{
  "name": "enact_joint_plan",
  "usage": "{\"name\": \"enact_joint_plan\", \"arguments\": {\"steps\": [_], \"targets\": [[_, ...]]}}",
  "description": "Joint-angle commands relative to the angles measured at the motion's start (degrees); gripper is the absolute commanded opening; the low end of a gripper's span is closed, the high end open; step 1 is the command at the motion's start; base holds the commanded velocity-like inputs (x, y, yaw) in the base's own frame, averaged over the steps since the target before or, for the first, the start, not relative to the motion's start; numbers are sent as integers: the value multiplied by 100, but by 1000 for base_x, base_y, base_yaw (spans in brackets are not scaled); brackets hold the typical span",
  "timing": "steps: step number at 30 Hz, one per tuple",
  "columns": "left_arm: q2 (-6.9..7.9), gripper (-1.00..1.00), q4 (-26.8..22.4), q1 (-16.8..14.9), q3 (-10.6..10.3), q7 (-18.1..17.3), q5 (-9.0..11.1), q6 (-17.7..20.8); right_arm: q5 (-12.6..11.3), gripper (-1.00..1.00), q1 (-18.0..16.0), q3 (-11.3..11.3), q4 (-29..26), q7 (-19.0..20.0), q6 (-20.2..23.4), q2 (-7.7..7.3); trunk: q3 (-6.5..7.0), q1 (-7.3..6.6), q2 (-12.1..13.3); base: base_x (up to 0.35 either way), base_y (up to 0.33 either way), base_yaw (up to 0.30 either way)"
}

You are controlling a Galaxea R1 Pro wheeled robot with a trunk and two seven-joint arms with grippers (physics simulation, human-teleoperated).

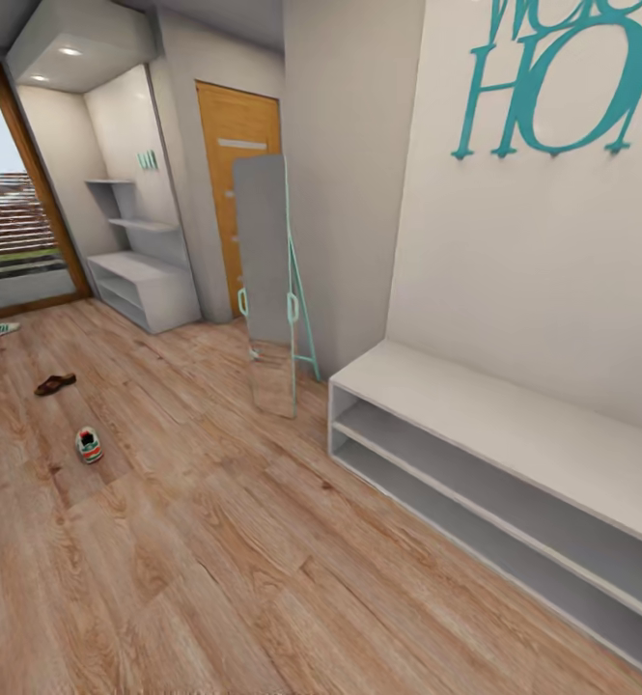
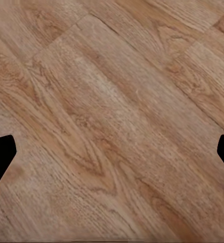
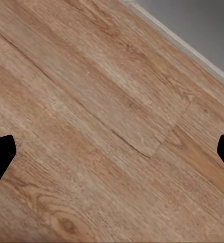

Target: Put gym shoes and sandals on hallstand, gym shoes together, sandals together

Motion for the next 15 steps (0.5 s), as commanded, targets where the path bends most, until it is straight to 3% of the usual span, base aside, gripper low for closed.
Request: {"name": "enact_joint_plan", "arguments": {"steps": [1, 15], "targets": [[-1, 100, 7, -3, -2, -8, 37, -19, 3, 100, -1, 4, 3, -17, -15, -1, -10, 0, -3, 29, 0, 268], [-1, 100, 7, -8, -2, -8, 37, -15, 3, 100, -1, 4, 9, -17, -15, 2, -75, 0, -3, 25, 0, 268]]}}
